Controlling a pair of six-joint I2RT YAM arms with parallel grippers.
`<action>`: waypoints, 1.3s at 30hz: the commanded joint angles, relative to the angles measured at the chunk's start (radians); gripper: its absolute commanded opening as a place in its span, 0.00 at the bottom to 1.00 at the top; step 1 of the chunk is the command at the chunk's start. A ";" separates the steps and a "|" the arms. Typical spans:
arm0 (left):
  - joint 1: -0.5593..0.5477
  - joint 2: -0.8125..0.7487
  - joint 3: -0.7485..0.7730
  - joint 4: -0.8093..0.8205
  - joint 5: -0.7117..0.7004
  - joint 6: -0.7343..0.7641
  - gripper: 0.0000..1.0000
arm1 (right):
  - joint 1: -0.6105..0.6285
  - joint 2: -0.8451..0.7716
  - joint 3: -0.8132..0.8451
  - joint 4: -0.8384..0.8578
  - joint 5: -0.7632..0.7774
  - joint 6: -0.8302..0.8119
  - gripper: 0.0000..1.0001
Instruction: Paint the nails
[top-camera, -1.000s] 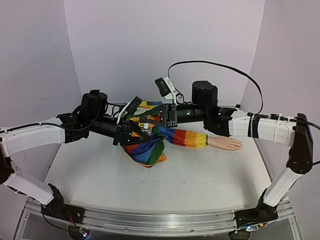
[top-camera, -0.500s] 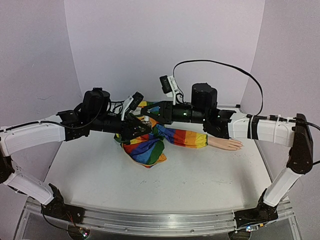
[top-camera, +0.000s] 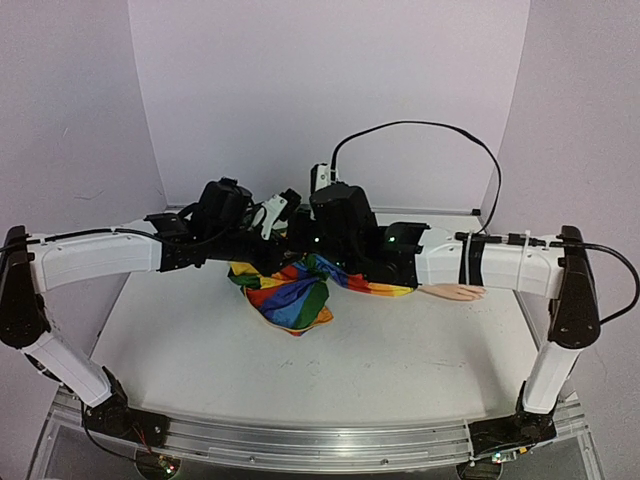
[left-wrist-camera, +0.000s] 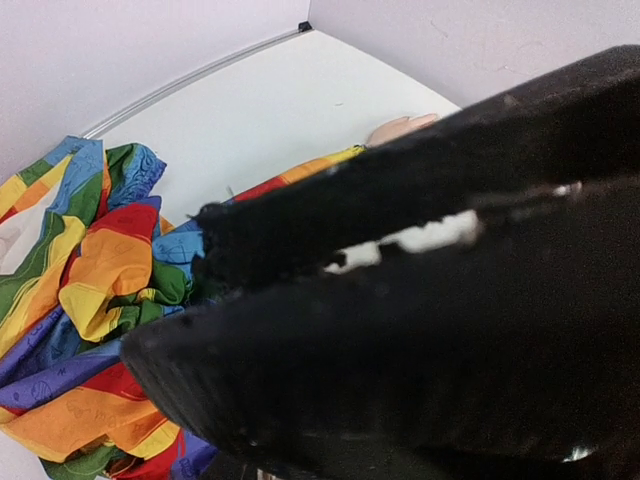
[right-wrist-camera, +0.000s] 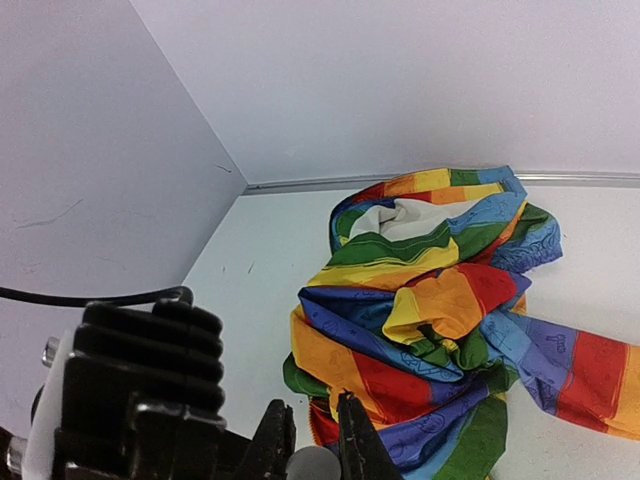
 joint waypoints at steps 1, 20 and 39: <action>0.019 -0.077 -0.002 0.262 -0.048 -0.034 0.00 | 0.033 -0.111 -0.059 0.006 -0.261 -0.045 0.24; 0.027 -0.237 -0.094 0.217 0.720 -0.065 0.00 | -0.280 -0.360 -0.436 0.582 -1.338 -0.041 0.84; 0.018 -0.156 -0.071 0.217 0.812 -0.087 0.00 | -0.251 -0.200 -0.288 0.658 -1.468 0.025 0.39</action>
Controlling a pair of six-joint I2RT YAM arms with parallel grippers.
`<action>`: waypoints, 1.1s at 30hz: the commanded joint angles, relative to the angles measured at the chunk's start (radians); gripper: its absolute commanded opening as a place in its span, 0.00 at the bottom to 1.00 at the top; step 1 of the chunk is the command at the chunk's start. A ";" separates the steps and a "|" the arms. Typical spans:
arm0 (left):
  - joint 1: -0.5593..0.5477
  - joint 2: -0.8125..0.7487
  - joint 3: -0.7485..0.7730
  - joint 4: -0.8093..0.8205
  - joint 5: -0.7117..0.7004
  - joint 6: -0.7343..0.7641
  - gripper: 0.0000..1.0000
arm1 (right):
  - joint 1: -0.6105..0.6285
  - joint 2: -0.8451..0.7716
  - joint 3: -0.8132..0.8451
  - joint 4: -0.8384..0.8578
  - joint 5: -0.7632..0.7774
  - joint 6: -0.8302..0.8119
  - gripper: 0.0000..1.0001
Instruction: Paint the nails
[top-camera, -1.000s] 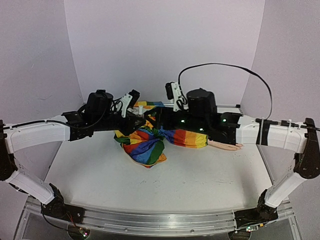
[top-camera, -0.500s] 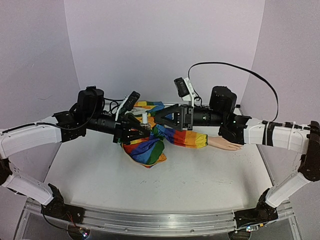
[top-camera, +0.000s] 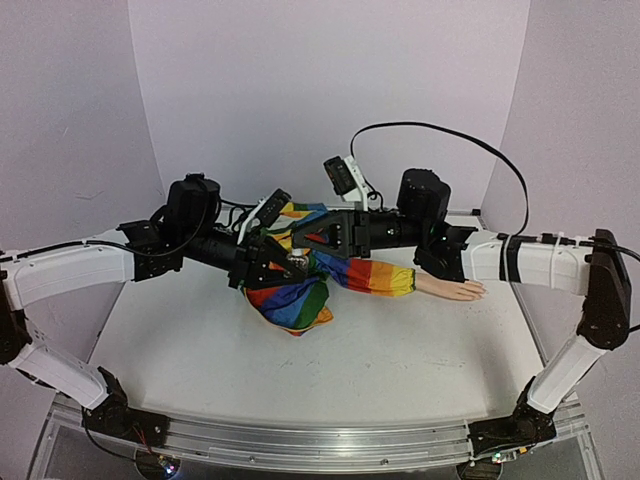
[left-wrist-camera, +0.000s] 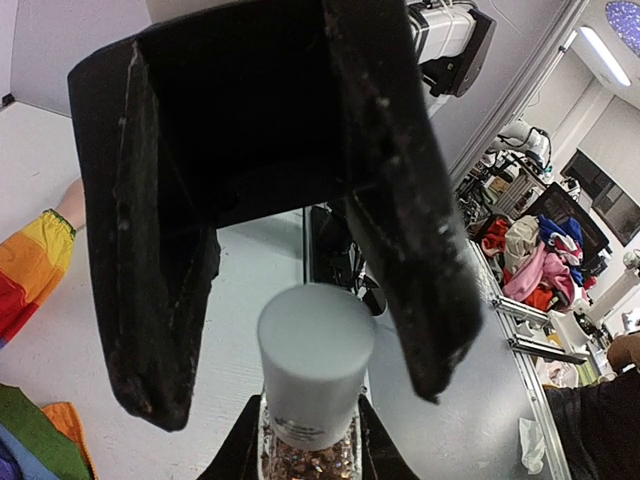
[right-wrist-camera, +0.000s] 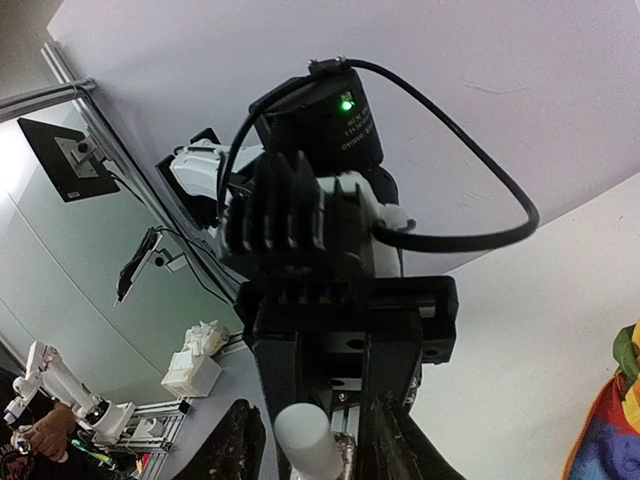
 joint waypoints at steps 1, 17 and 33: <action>-0.004 0.006 0.051 0.050 0.034 -0.009 0.00 | 0.010 0.008 0.062 0.092 -0.052 0.017 0.38; -0.004 -0.004 0.045 0.050 -0.002 -0.007 0.00 | 0.020 0.035 0.075 0.088 -0.068 0.008 0.00; -0.005 0.017 0.159 0.053 -0.910 0.076 0.00 | 0.332 0.117 0.266 -0.642 1.297 -0.146 0.00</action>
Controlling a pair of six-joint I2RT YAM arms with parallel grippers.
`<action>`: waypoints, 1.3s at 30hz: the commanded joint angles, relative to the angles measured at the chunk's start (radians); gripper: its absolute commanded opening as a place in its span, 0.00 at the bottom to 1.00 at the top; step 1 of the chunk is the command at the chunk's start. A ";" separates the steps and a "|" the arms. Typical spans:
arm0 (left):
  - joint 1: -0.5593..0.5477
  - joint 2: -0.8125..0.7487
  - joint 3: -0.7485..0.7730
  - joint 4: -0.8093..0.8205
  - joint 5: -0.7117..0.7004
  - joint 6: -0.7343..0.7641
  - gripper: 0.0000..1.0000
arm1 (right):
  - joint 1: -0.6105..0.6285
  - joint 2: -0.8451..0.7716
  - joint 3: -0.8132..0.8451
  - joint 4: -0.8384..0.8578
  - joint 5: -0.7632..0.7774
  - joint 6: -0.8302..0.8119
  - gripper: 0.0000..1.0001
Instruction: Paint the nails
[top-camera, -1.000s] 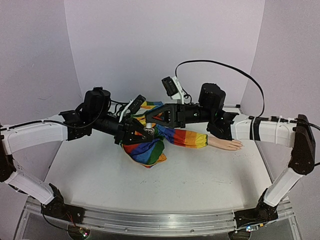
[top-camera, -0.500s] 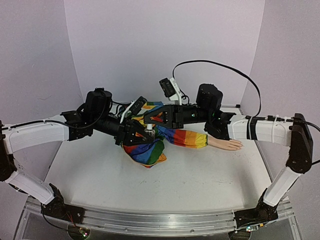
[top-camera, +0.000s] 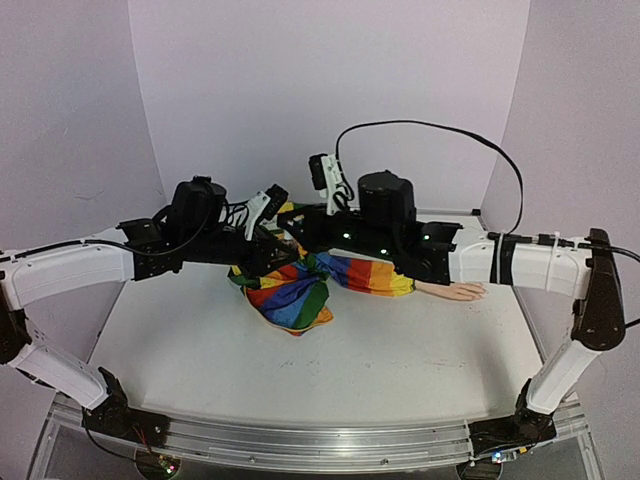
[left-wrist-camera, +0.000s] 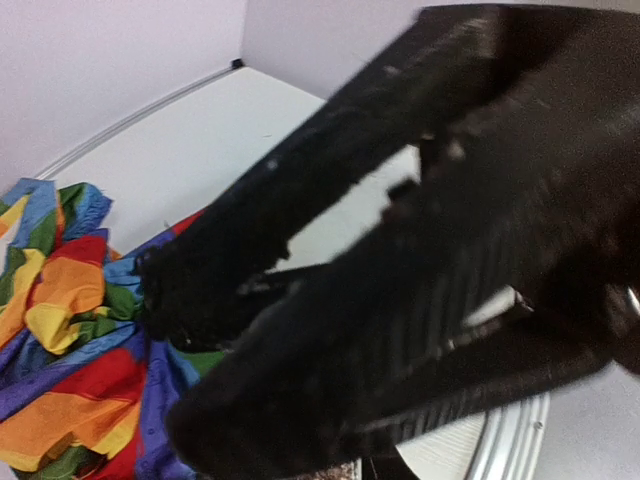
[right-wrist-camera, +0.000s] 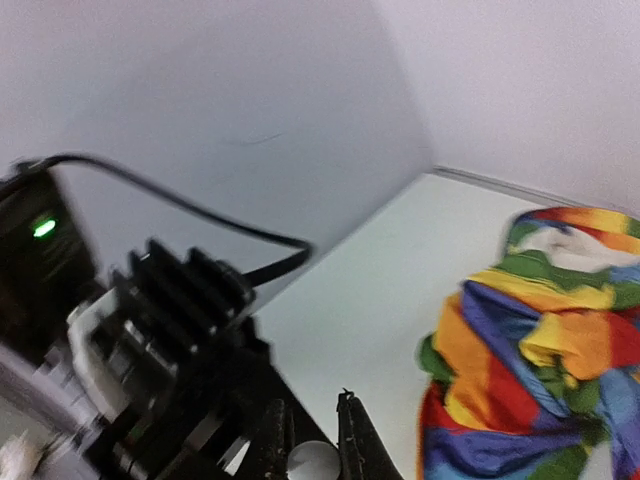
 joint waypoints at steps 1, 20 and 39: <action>0.018 0.041 0.156 0.173 -0.348 -0.012 0.00 | 0.250 0.113 0.200 -0.401 0.730 0.073 0.00; 0.023 -0.057 -0.050 0.192 0.047 -0.076 0.00 | 0.001 -0.279 -0.152 -0.067 0.131 -0.045 0.74; -0.025 0.084 0.058 0.194 0.650 -0.079 0.00 | -0.121 -0.128 -0.192 0.308 -0.730 0.100 0.54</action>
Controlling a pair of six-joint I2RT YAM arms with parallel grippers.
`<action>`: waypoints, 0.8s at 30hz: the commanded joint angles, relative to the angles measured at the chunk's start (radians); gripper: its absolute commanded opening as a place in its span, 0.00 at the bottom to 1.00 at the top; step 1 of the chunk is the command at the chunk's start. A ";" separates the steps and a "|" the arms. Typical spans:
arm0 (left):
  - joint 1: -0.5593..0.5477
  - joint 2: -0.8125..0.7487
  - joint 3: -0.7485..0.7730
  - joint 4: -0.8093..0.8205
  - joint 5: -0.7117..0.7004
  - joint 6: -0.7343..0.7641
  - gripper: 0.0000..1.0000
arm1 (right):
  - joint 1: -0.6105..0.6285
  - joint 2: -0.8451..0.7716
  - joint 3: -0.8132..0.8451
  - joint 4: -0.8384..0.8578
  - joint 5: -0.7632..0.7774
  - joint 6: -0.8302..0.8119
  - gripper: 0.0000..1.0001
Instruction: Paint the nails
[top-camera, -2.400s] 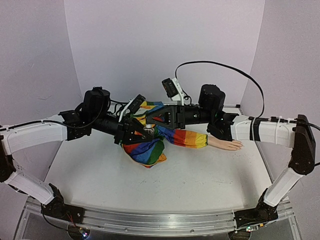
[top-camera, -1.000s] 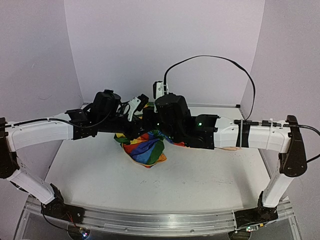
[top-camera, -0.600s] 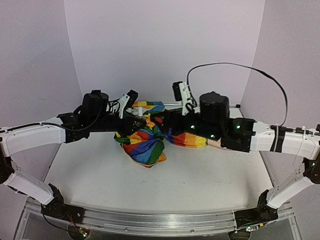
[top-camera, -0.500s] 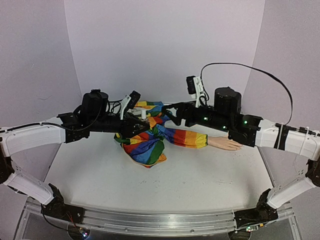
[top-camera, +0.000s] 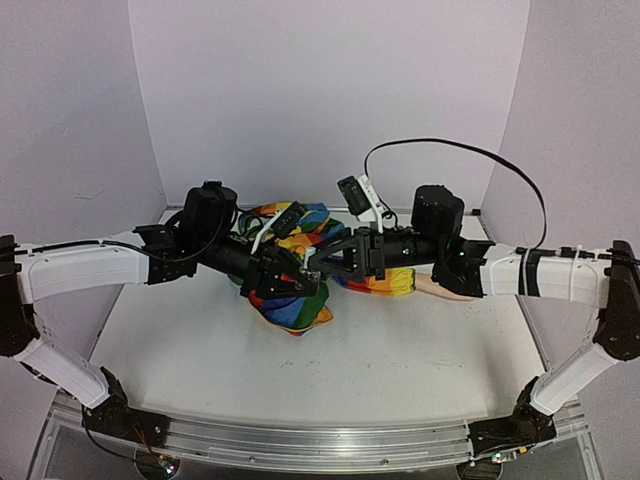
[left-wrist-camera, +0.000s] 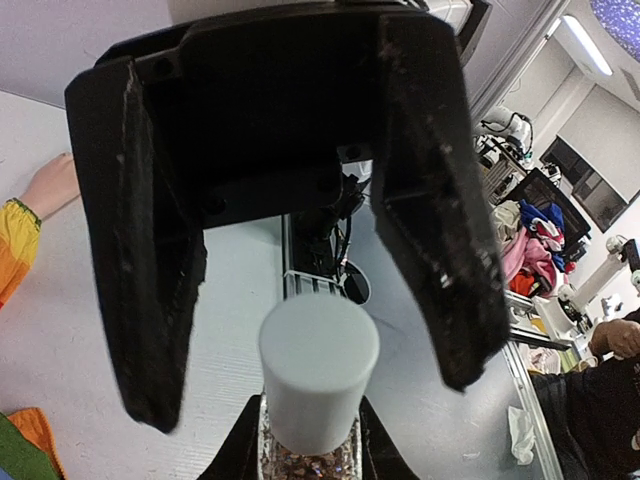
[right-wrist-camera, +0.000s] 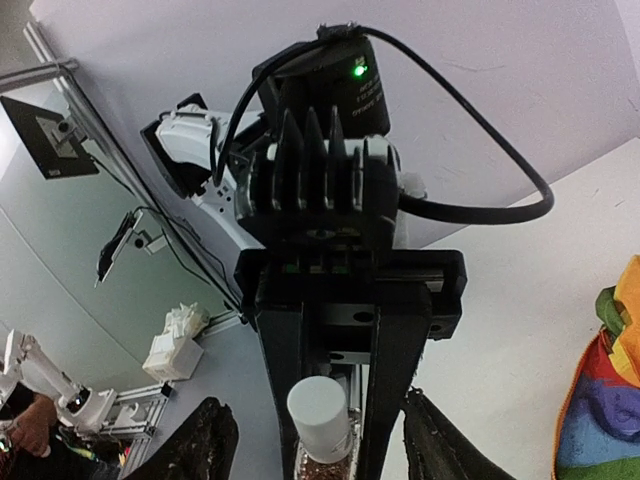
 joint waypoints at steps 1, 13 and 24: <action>-0.006 0.007 0.064 0.058 0.065 -0.002 0.00 | 0.003 0.035 0.071 0.103 -0.118 0.013 0.51; -0.010 -0.008 0.036 0.058 0.061 0.008 0.00 | 0.002 0.098 0.145 0.100 -0.119 0.032 0.34; -0.007 -0.032 0.035 0.056 -0.021 0.033 0.00 | 0.017 0.104 0.155 -0.021 -0.114 -0.066 0.00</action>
